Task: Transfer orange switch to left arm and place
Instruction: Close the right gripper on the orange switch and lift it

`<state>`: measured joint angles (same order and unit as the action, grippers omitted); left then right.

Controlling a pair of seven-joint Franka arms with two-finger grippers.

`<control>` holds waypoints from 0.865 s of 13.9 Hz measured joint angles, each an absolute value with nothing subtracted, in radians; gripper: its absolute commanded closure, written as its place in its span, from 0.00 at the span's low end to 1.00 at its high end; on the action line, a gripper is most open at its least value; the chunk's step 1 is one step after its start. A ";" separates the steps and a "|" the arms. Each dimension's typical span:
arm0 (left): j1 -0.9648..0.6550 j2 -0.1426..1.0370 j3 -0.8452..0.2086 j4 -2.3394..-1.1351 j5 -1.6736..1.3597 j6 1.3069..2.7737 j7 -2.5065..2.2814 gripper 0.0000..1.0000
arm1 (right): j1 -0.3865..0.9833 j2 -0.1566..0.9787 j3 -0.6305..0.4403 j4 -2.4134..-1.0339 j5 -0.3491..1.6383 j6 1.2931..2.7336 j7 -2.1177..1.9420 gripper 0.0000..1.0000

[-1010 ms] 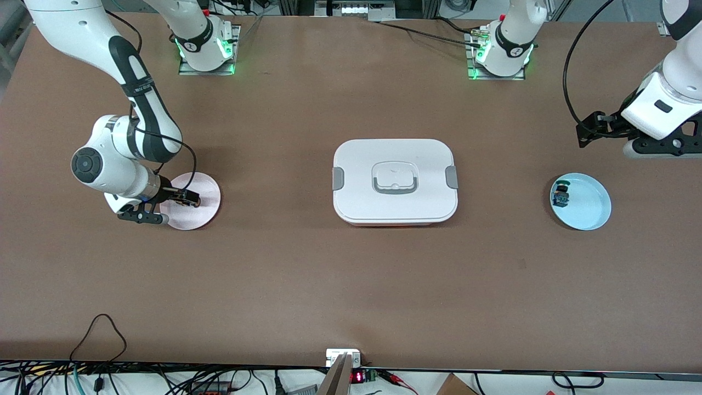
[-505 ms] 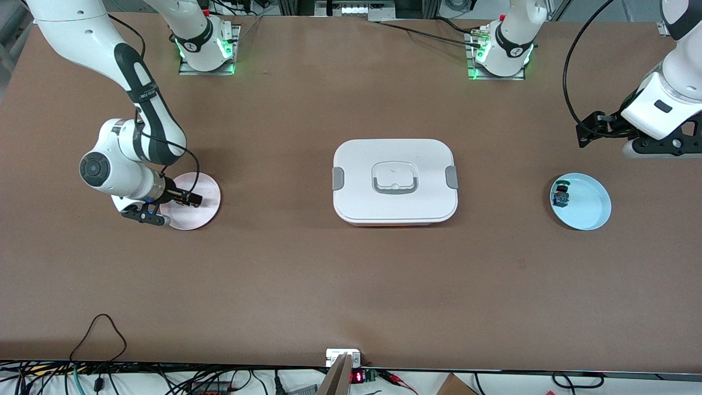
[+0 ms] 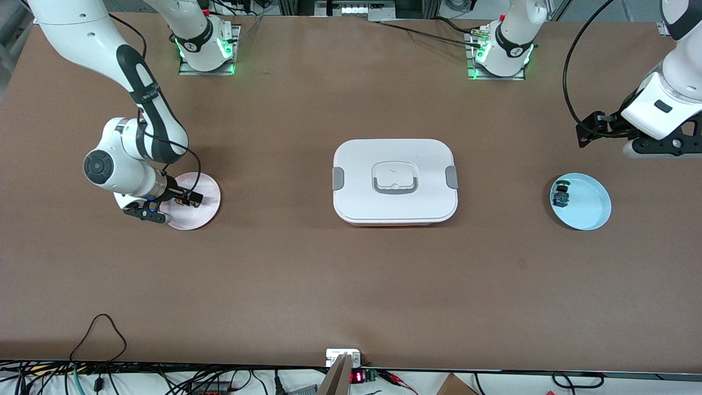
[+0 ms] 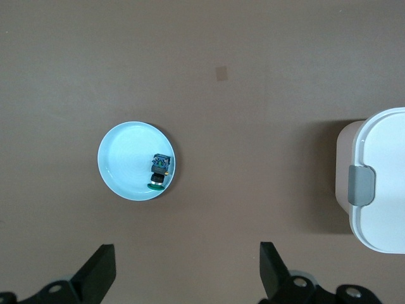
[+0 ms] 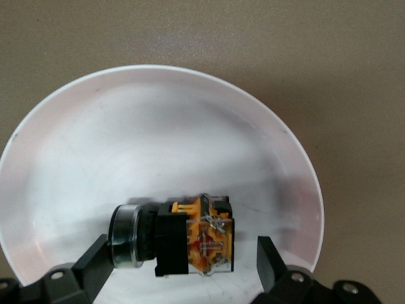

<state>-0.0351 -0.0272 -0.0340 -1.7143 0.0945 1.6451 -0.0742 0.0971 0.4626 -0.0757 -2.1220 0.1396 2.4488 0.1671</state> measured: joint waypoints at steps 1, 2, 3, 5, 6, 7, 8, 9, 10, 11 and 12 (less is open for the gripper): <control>-0.035 -0.027 -0.034 -1.714 0.094 1.645 -0.074 0.00 | 0.098 0.463 -0.076 -2.122 0.140 2.449 0.167 0.28; -0.035 -0.027 -0.034 -1.714 0.094 1.645 -0.074 0.00 | 0.098 0.463 -0.076 -2.122 0.140 2.449 0.165 0.49; -0.035 -0.027 -0.034 -1.714 0.094 1.645 -0.074 0.00 | 0.098 0.463 -0.075 -2.122 0.139 2.449 0.158 0.73; -0.035 -0.027 -0.034 -1.714 0.094 1.645 -0.074 0.00 | 0.100 0.461 -0.075 -2.122 0.139 2.449 0.118 1.00; -0.035 -0.027 -0.034 -1.714 0.094 1.645 -0.074 0.00 | 0.103 0.459 -0.075 -2.121 0.139 2.449 0.101 1.00; -0.035 -0.027 -0.034 -1.714 0.094 1.645 -0.074 0.00 | 0.111 0.456 -0.075 -2.120 0.139 2.448 0.098 1.00; -0.035 -0.027 -0.034 -1.714 0.094 1.645 -0.074 0.00 | 0.121 0.449 -0.074 -2.117 0.139 2.440 0.098 1.00; -0.035 -0.027 -0.034 -1.714 0.094 1.645 -0.074 0.00 | 0.131 0.437 -0.074 -2.110 0.139 2.420 0.098 1.00; -0.035 -0.027 -0.034 -1.714 0.094 1.645 -0.074 0.00 | 0.138 0.420 -0.074 -2.099 0.139 2.385 0.098 1.00; -0.035 -0.027 -0.034 -1.714 0.094 1.645 -0.074 0.00 | 0.141 0.400 -0.074 -2.083 0.139 2.341 0.098 1.00; -0.035 -0.027 -0.034 -1.714 0.094 1.645 -0.074 0.00 | 0.141 0.376 -0.074 -2.060 0.139 2.288 0.093 1.00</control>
<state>-0.0352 -0.0272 -0.0341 -1.7143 0.0945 1.6450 -0.0741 0.1414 0.3764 -0.0741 -2.0602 0.1389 2.2885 0.0934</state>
